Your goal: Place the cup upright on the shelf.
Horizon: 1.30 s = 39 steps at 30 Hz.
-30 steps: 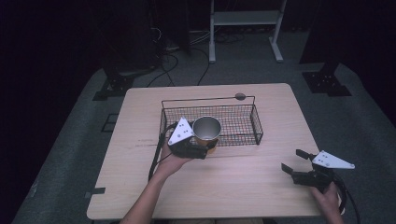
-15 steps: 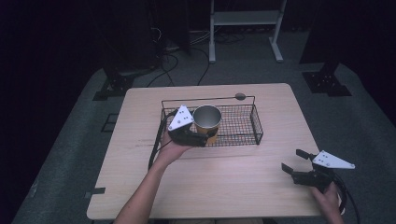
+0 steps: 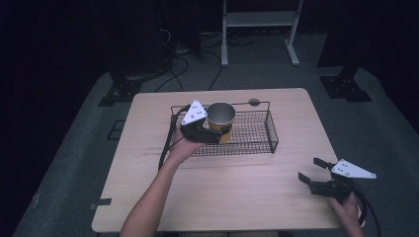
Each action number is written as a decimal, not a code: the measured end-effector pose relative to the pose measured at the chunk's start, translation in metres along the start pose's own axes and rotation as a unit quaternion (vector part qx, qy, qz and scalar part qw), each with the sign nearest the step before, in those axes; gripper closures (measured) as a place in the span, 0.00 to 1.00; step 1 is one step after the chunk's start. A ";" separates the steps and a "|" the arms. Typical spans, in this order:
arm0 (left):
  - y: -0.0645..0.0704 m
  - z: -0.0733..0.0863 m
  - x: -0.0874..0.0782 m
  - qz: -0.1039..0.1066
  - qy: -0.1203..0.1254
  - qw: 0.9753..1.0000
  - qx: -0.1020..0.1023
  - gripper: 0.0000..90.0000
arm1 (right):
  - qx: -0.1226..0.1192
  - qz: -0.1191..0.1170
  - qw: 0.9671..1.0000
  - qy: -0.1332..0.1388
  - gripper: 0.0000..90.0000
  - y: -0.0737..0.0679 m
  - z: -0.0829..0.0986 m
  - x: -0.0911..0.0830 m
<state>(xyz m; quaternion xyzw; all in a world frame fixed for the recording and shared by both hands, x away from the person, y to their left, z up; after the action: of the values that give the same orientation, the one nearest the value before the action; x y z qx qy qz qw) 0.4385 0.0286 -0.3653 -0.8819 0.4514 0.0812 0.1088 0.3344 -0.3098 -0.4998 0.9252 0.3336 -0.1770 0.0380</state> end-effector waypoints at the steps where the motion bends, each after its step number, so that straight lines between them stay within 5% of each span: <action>1: -0.003 0.000 0.002 -0.001 -0.001 1.000 0.000 0.15 | 0.001 0.000 1.000 0.000 0.14 0.000 0.000 0.000; 23: -0.020 -0.006 0.034 0.010 -0.012 1.000 0.003 0.15 | 0.002 -0.002 1.000 0.002 0.14 0.000 0.000 -0.001; 39: -0.039 0.010 0.052 0.014 -0.026 1.000 -0.008 0.15 | 0.002 -0.002 1.000 0.004 0.14 0.000 0.000 -0.001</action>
<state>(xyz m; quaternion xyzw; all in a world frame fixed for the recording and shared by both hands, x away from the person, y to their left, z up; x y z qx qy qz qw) 0.4998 0.0126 -0.3829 -0.8738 0.4603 0.1093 0.1122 0.3340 -0.3105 -0.4991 0.9252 0.3355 -0.1742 0.0340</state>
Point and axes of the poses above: each handheld gripper's, and its own axes: x roughly forward along the jaws, z roughly out of its underside, y roughly to its right, the point moved 7 cm from there along x, roughly forward along the jaws, and after that the axes turned 2 degrees about -z, right-handed, at the moved point
